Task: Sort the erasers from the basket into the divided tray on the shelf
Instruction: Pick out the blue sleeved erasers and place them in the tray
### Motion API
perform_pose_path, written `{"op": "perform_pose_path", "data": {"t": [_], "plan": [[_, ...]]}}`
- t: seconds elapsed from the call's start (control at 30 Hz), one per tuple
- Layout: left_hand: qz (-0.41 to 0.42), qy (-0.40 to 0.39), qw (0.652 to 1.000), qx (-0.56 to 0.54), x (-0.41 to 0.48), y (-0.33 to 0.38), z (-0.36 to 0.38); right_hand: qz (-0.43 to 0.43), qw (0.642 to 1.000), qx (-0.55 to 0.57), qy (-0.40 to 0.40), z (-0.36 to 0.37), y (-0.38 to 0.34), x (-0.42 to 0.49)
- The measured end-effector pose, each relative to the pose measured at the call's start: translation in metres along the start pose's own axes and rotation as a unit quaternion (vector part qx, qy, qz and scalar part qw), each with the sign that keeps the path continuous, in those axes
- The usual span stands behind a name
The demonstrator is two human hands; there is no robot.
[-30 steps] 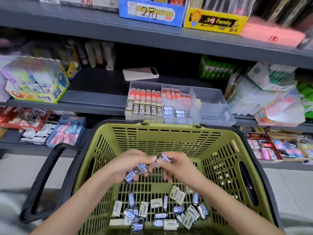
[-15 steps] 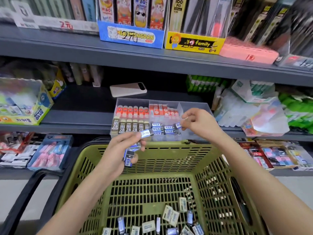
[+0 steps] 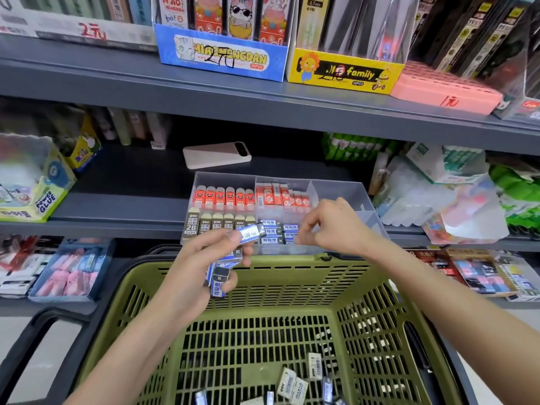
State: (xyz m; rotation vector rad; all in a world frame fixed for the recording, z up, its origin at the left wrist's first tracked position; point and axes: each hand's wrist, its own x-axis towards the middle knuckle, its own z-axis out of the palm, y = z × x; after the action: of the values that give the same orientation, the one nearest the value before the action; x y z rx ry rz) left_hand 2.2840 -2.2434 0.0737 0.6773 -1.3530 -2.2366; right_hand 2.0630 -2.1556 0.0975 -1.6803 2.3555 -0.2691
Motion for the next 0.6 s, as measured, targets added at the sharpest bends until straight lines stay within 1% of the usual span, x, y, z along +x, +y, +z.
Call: {"op": "perform_pose_path", "data": {"t": [0.1, 0.17, 0.3, 0.37, 0.47, 0.53, 0.6], "plan": [[-0.001, -0.004, 1.0, 0.002, 0.001, 0.001, 0.002, -0.021, 0.998, -0.02, -0.062, 0.001, 0.006, 0.006], [-0.001, -0.007, 1.0, 0.005, 0.002, 0.001, 0.004, -0.014, 0.993, -0.032, -0.109, 0.002, 0.009, 0.01], [-0.007, -0.009, 1.0, 0.007, 0.003, 0.001, 0.005, 0.0, 0.992, 0.003, -0.129, 0.0, 0.012, 0.013], [-0.01, -0.01, 1.0, 0.007, 0.004, 0.0, 0.006, -0.004, 0.99, 0.001, -0.138, -0.003, 0.01, 0.013], [-0.013, -0.01, 1.0, 0.011, 0.006, 0.0, 0.007, -0.017, 0.982, -0.069, -0.177, -0.009, 0.003, 0.019], [-0.016, -0.01, 1.0, 0.012, 0.006, -0.001, 0.008, -0.005, 0.969, -0.115, -0.217, -0.012, -0.004, 0.026], [-0.018, -0.012, 1.0, 0.01, 0.007, -0.002, 0.009, 0.011, 0.958, -0.154, -0.24, -0.011, -0.009, 0.035]]}}
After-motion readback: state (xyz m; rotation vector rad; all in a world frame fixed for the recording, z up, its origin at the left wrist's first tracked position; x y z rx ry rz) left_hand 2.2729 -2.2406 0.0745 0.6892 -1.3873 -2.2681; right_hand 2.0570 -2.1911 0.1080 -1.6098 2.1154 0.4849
